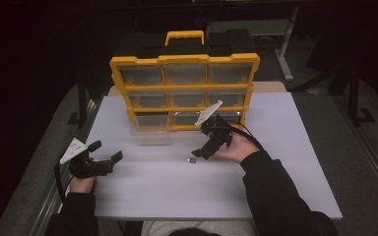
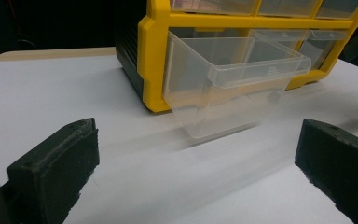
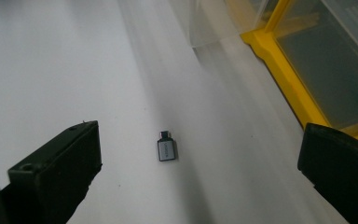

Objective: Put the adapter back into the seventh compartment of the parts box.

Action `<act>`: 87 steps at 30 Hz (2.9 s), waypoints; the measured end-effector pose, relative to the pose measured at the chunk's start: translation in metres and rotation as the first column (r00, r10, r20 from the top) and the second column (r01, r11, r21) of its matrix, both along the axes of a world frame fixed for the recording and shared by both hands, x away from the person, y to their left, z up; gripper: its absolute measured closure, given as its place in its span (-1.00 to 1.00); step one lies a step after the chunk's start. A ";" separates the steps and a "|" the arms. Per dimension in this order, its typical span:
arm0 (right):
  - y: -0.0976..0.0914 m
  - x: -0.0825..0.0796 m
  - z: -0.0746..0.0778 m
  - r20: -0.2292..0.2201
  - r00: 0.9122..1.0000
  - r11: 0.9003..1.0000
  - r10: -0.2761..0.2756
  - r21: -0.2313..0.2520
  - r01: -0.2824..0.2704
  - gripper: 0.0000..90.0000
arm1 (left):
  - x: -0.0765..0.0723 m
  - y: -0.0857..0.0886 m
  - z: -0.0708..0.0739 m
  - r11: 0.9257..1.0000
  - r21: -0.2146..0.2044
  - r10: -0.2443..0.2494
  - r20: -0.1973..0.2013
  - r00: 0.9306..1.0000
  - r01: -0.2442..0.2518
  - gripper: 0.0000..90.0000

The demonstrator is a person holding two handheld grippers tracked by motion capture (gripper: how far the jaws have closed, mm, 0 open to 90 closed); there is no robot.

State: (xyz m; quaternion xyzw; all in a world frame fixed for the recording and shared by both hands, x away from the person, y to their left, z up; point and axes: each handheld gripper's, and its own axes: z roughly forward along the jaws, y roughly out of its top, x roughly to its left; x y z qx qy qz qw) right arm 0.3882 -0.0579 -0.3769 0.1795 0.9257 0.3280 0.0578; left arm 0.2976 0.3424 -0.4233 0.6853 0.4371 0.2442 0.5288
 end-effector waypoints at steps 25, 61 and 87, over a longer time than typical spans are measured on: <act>0.022 0.007 -0.031 -0.058 0.997 0.995 0.055 -0.077 -0.060 -1.00 | 0.000 0.000 0.000 1.000 -0.001 -0.001 -0.001 1.000 0.001 -1.00; 0.039 0.004 -0.056 -0.113 0.983 0.969 0.146 -0.184 -0.165 0.52 | 0.001 -0.001 -0.001 1.000 -0.002 -0.014 -0.001 1.000 0.014 -1.00; 0.024 0.012 -0.023 -0.042 0.995 0.984 0.093 -0.146 -0.098 0.67 | 0.000 -0.001 0.000 1.000 -0.006 -0.004 0.000 1.000 0.004 -1.00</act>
